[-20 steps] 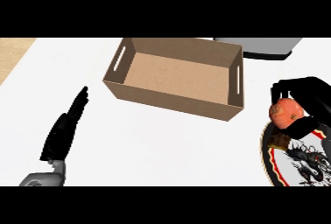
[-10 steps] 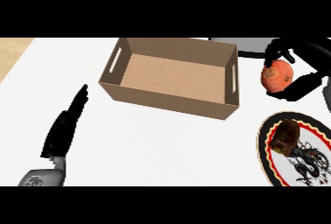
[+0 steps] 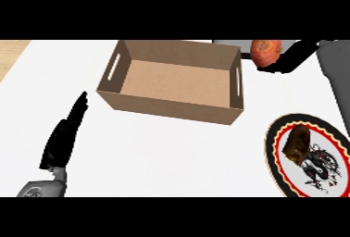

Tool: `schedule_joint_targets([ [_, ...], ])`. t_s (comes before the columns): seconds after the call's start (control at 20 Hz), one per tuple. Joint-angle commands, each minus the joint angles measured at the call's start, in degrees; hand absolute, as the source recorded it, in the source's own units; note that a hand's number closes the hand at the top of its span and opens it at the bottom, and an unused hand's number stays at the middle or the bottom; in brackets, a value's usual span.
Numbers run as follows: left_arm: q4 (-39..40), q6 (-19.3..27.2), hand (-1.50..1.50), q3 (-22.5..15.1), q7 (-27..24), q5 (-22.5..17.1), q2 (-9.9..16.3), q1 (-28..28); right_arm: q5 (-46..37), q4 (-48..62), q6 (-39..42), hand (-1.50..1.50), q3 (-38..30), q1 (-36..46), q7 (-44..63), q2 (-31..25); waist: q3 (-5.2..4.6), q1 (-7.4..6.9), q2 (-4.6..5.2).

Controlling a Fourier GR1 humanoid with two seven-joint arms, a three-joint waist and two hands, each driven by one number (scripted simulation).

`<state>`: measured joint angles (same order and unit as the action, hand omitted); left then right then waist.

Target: Pick the squash from the plate and place it in the cardboard box

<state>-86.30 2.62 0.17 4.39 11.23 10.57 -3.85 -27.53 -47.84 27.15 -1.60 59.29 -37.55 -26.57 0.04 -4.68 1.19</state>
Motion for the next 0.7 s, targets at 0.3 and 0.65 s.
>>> schedule_joint_targets([
  [0.3,-0.96,-1.08,0.0,1.85,2.04,-0.89,1.17,0.37,-0.29,15.0,2.02,1.5,1.26,18.04,1.91,8.59,-0.07,2.25,-0.62],
  [0.65,-0.78,-0.42,0.0,2.69,1.82,-0.7,0.83,-0.21,-4.72,21.89,-4.38,1.5,4.23,20.79,4.01,17.44,-0.08,2.54,-0.52],
])
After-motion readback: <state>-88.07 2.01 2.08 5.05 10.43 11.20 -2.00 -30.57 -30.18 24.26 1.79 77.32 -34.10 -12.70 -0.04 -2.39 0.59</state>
